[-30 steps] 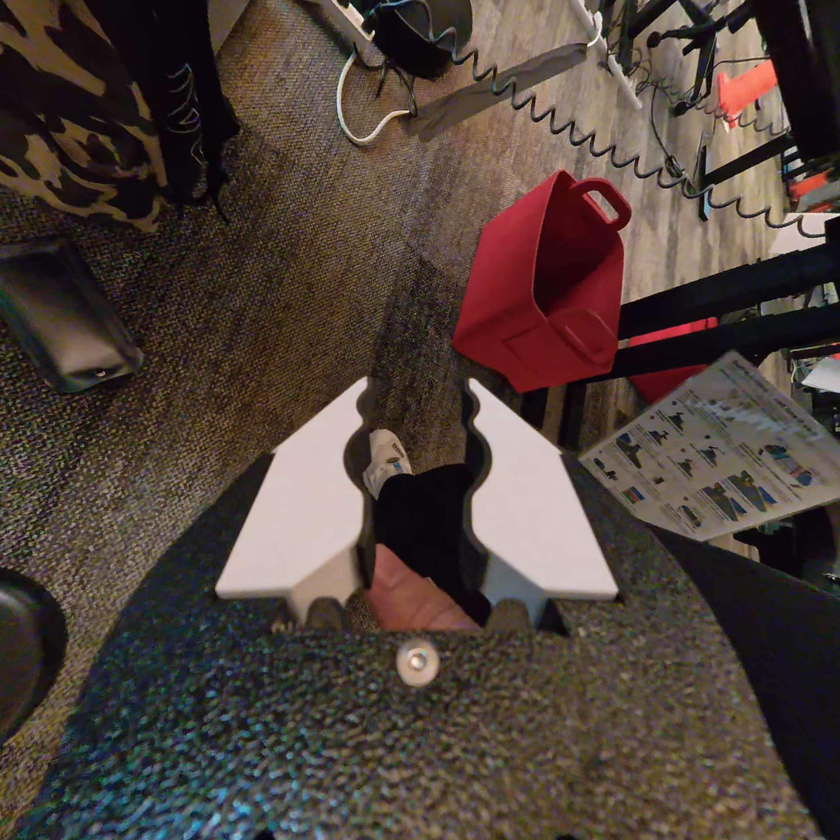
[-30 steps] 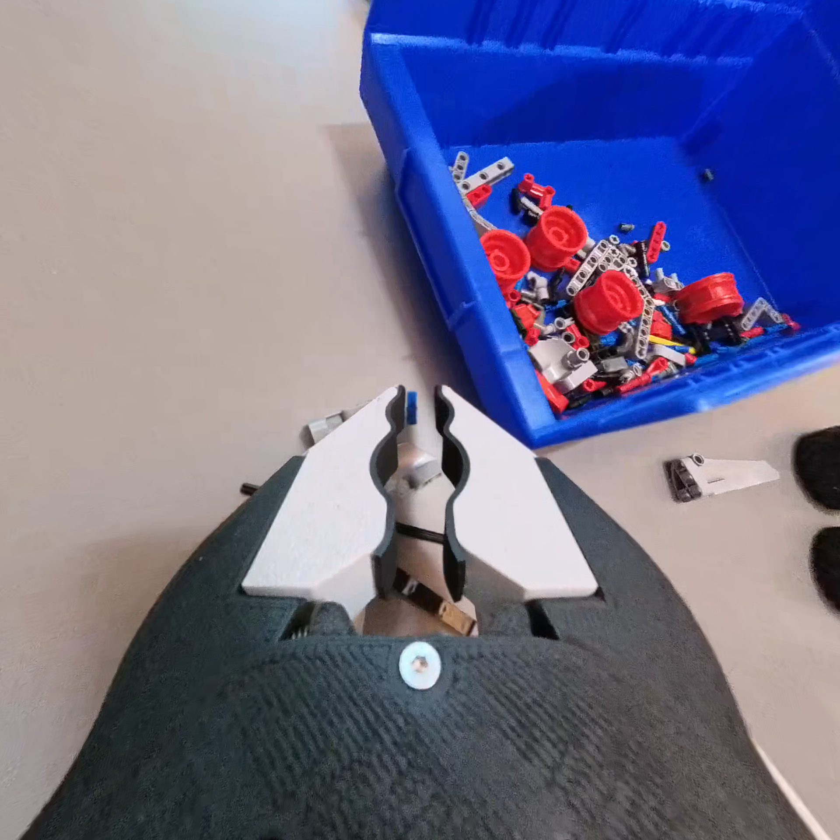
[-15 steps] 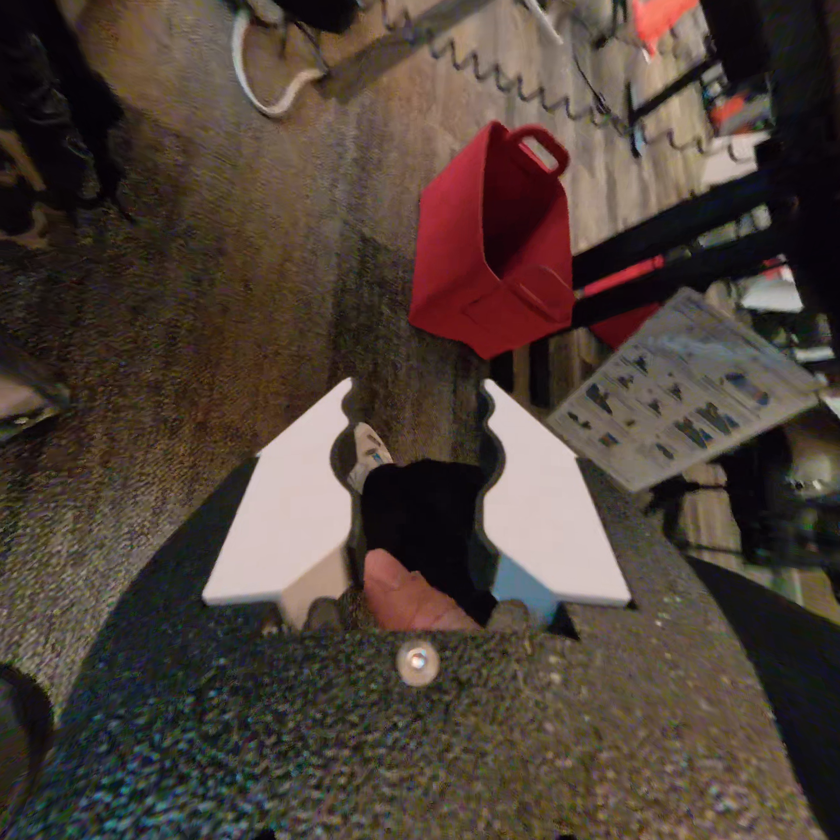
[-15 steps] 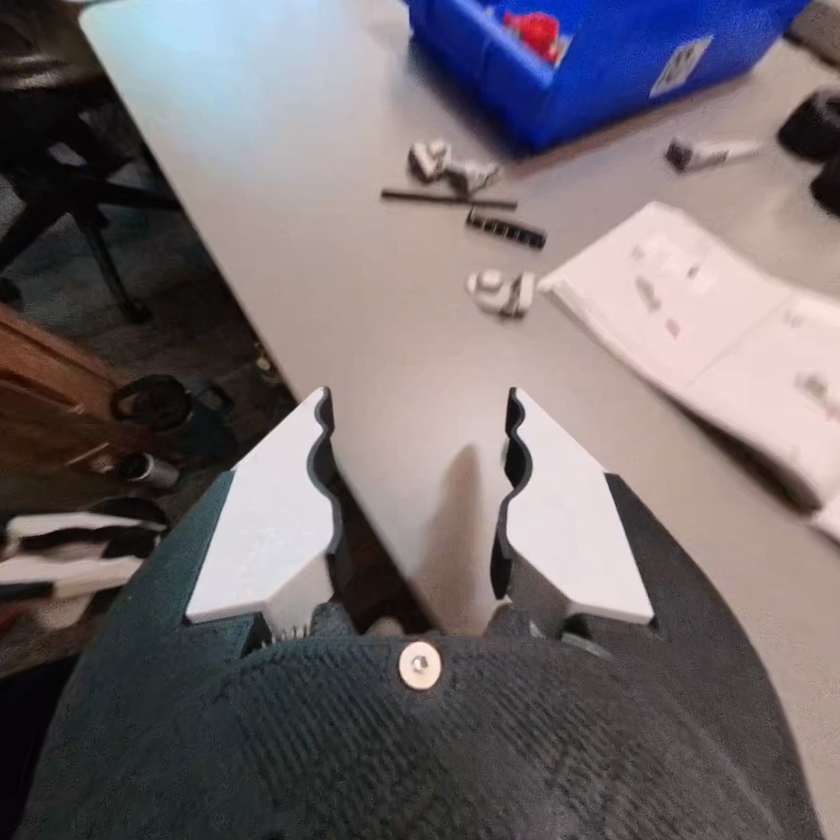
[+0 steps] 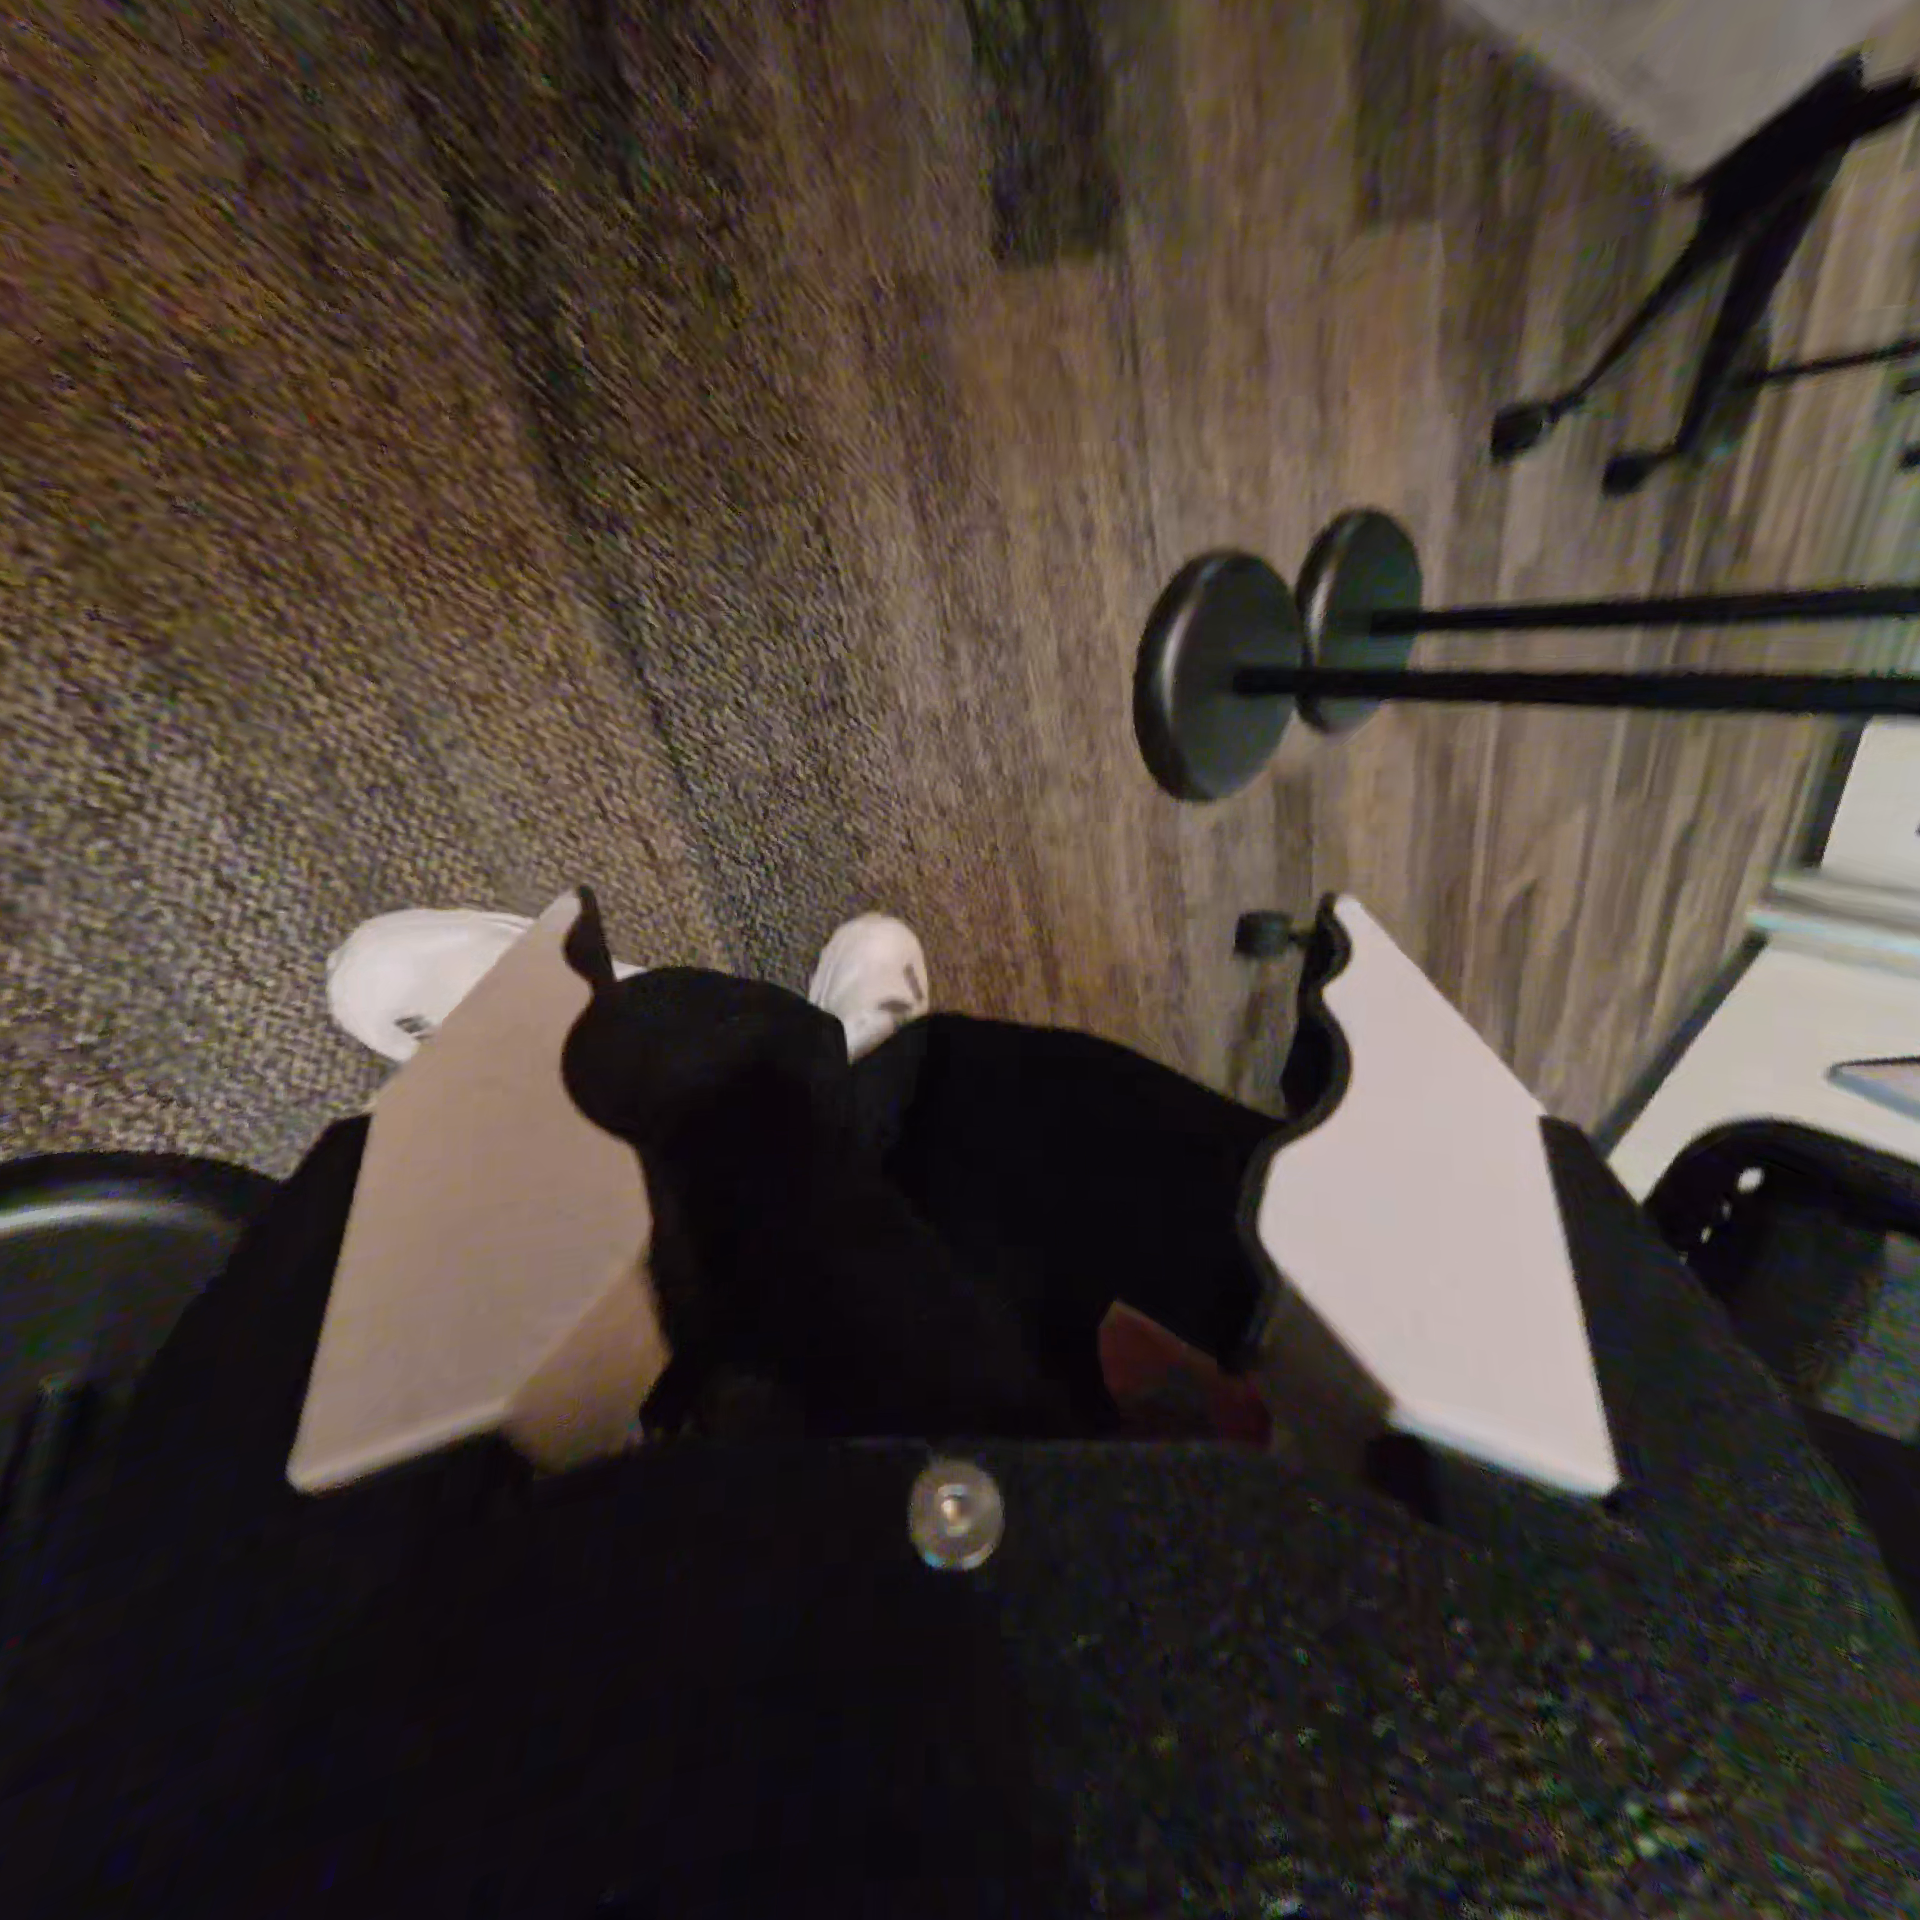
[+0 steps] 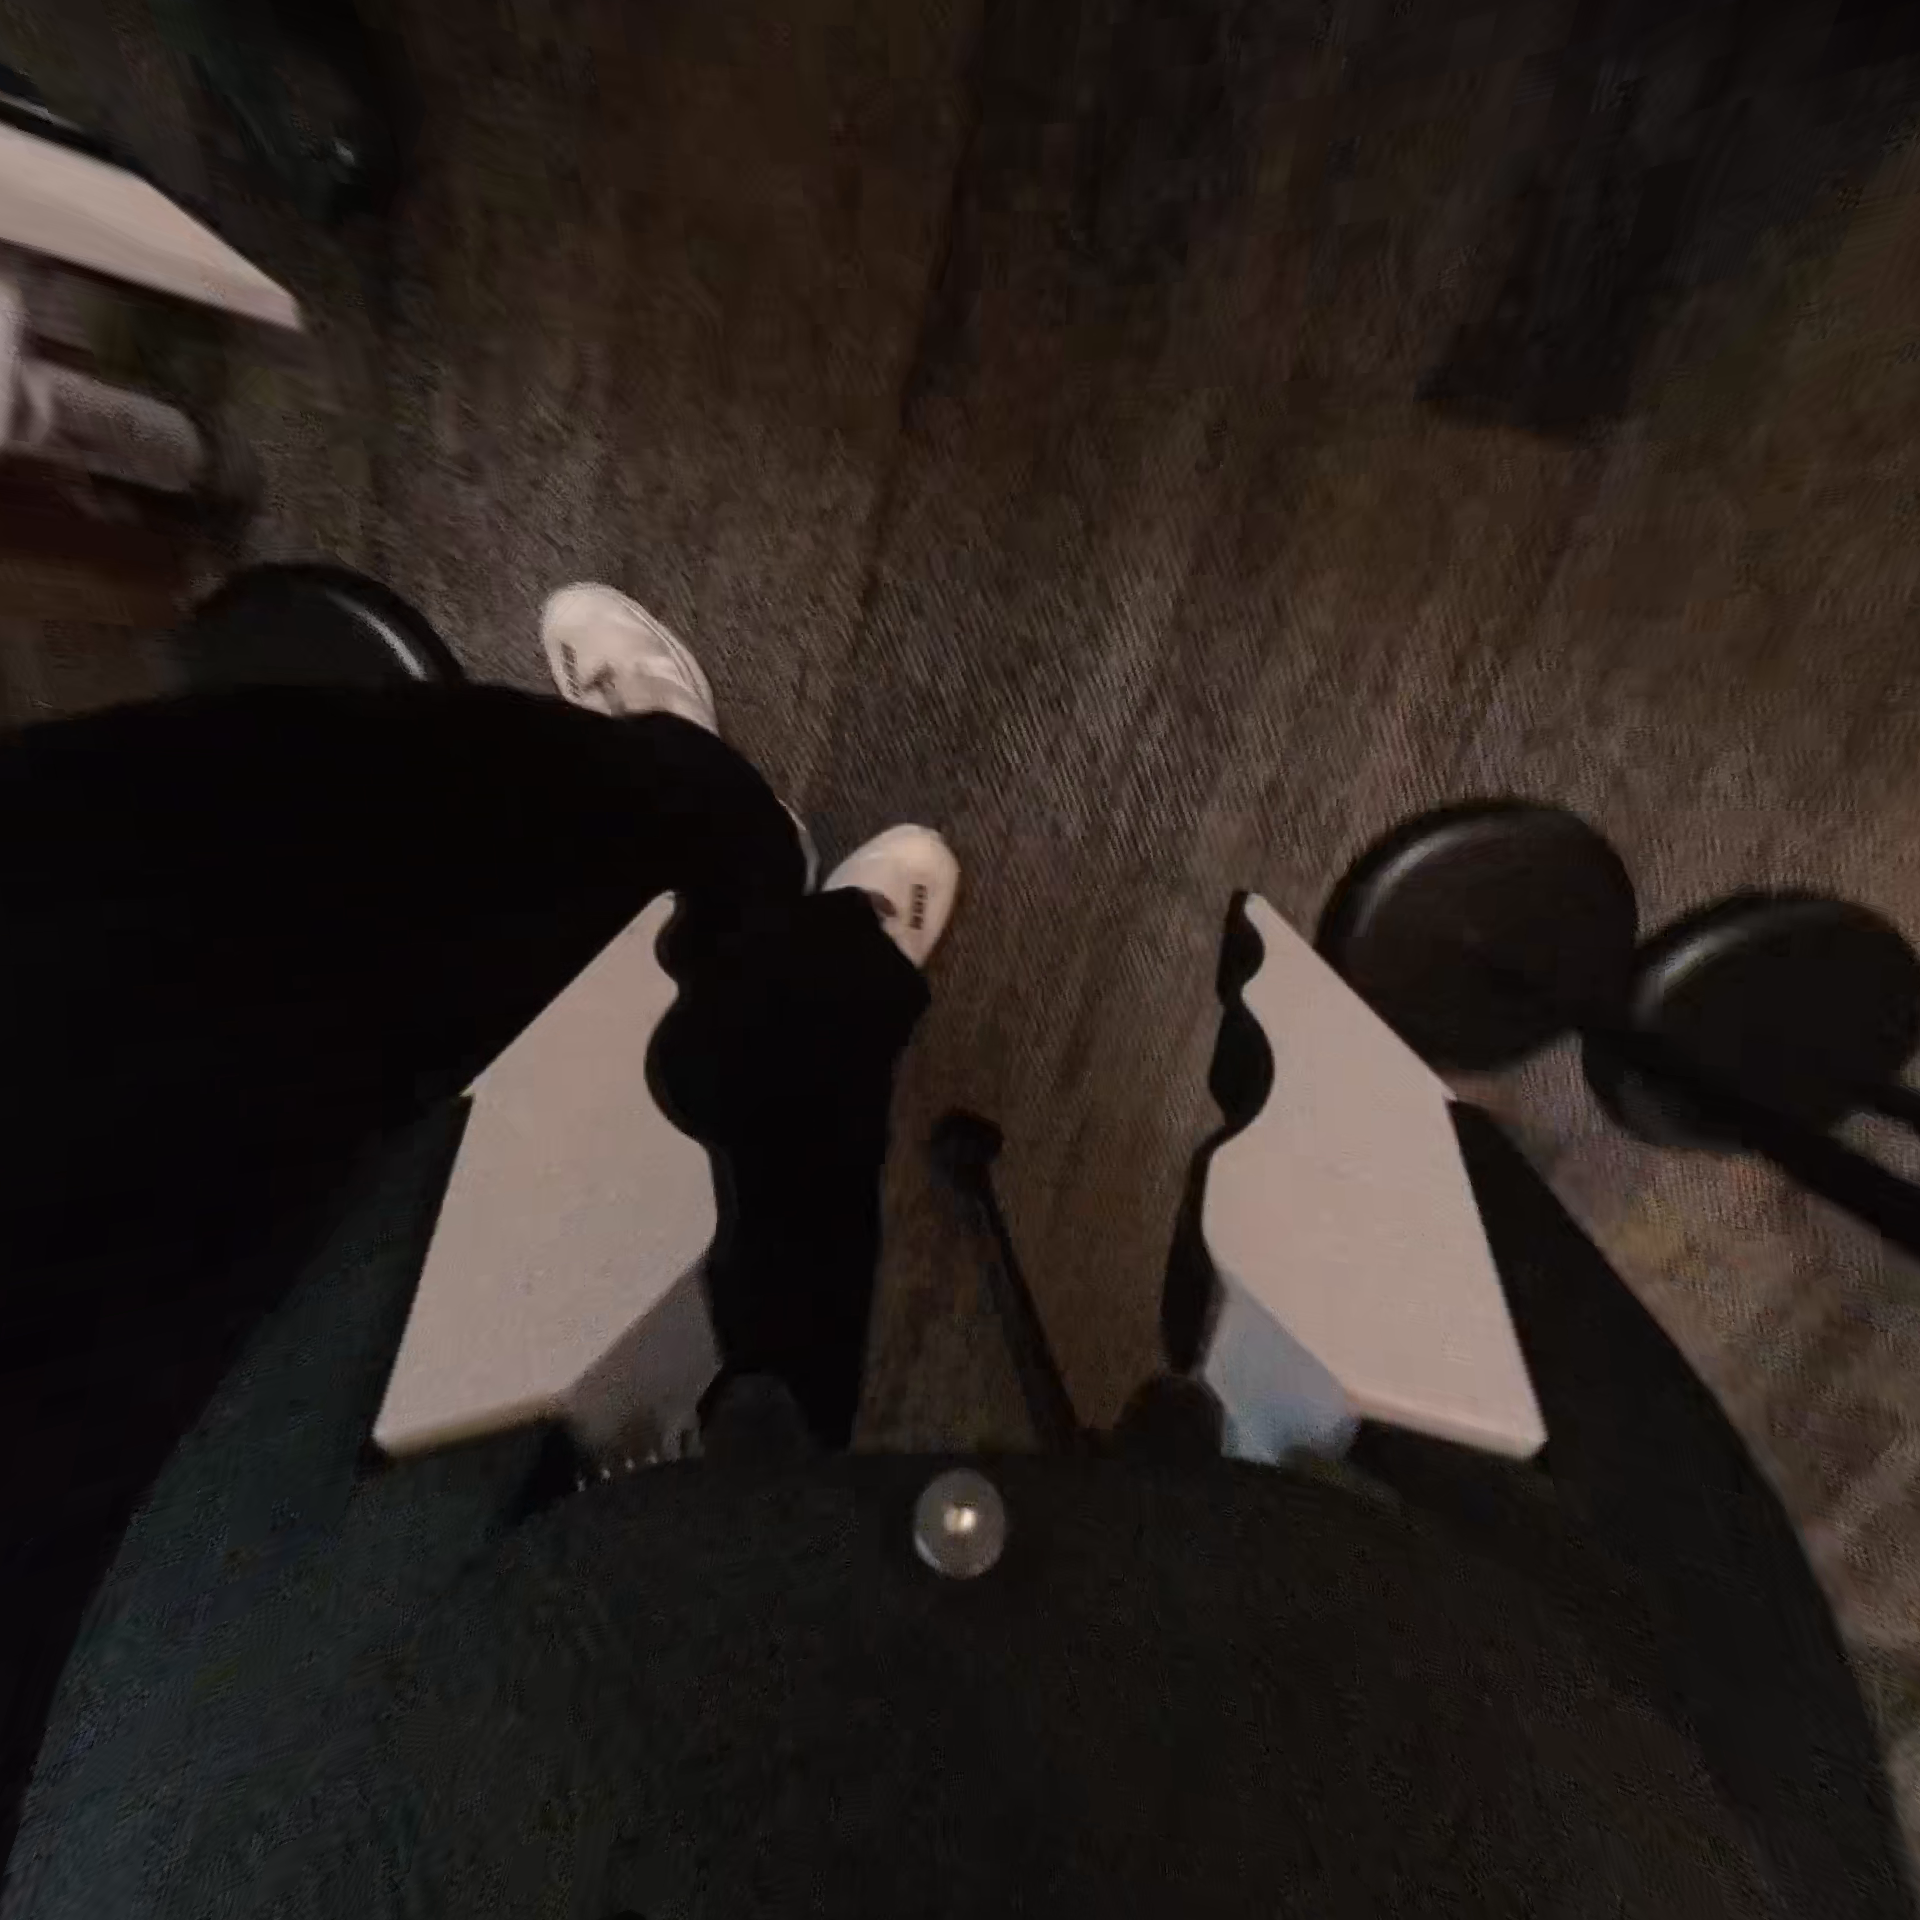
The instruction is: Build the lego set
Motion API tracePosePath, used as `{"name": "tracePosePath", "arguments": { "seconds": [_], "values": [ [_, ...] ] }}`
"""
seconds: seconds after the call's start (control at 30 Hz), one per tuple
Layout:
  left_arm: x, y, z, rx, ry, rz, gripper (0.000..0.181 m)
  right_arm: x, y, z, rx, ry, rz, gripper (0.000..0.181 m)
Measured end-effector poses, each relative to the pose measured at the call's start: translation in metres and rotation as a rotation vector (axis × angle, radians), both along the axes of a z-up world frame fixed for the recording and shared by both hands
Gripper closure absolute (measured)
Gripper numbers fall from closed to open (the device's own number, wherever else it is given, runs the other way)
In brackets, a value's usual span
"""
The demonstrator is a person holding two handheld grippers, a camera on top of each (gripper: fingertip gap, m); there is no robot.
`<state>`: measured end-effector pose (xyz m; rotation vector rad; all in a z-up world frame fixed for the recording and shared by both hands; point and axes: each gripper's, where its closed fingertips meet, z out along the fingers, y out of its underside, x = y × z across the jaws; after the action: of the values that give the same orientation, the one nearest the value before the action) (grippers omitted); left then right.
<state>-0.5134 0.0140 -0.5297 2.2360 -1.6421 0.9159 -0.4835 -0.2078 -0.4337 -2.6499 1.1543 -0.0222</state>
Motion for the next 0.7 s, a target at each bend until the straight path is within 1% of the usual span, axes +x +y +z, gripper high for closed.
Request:
{"name": "tracePosePath", "arguments": {
  "seconds": [0.07,0.13,0.17,0.23,0.27,0.33,0.4,0.43,0.5,0.57,0.6,0.63,0.67,0.7],
  "values": [
    [-0.006,-0.021,-0.008,-0.013,0.007,-0.064,0.052,-0.031,-0.042,-0.011,-0.046,0.021,-0.074,0.080],
    [-0.013,-0.043,-0.016,-0.039,0.040,-0.128,0.052,-0.065,-0.081,-0.017,-0.107,0.050,-0.119,0.080],
    [-0.018,-0.056,-0.019,-0.062,0.065,-0.153,0.050,-0.081,-0.098,-0.018,-0.138,0.067,-0.125,0.080],
    [-0.026,-0.083,-0.018,-0.120,0.089,-0.208,0.058,-0.106,-0.129,-0.009,-0.196,0.072,-0.110,0.084],
    [-0.030,-0.098,-0.014,-0.151,0.094,-0.244,0.068,-0.113,-0.141,0.000,-0.211,0.050,-0.093,0.086],
    [-0.033,-0.121,-0.005,-0.166,0.087,-0.291,0.070,-0.125,-0.166,0.022,-0.254,0.018,-0.064,0.089],
    [-0.031,-0.137,0.002,-0.146,0.065,-0.322,0.072,-0.132,-0.198,0.048,-0.339,-0.006,-0.052,0.083],
    [-0.031,-0.144,0.005,-0.141,0.055,-0.337,0.072,-0.129,-0.212,0.064,-0.368,-0.042,-0.052,0.079],
    [-0.032,-0.158,0.010,-0.139,0.046,-0.365,0.073,-0.116,-0.236,0.100,-0.403,-0.155,-0.045,0.079],
    [-0.036,-0.168,0.013,-0.136,0.042,-0.392,0.072,-0.106,-0.265,0.134,-0.476,-0.249,0.002,0.069],
    [-0.039,-0.174,0.016,-0.150,0.035,-0.402,0.073,-0.103,-0.282,0.147,-0.529,-0.280,0.039,0.066],
    [-0.043,-0.177,0.018,-0.156,0.041,-0.408,0.073,-0.105,-0.299,0.157,-0.572,-0.291,0.084,0.064],
    [-0.046,-0.177,0.018,-0.143,0.050,-0.395,0.074,-0.108,-0.316,0.162,-0.598,-0.299,0.118,0.060],
    [-0.046,-0.179,0.021,-0.146,0.039,-0.370,0.075,-0.112,-0.331,0.165,-0.603,-0.314,0.132,0.060]
  ]
}}
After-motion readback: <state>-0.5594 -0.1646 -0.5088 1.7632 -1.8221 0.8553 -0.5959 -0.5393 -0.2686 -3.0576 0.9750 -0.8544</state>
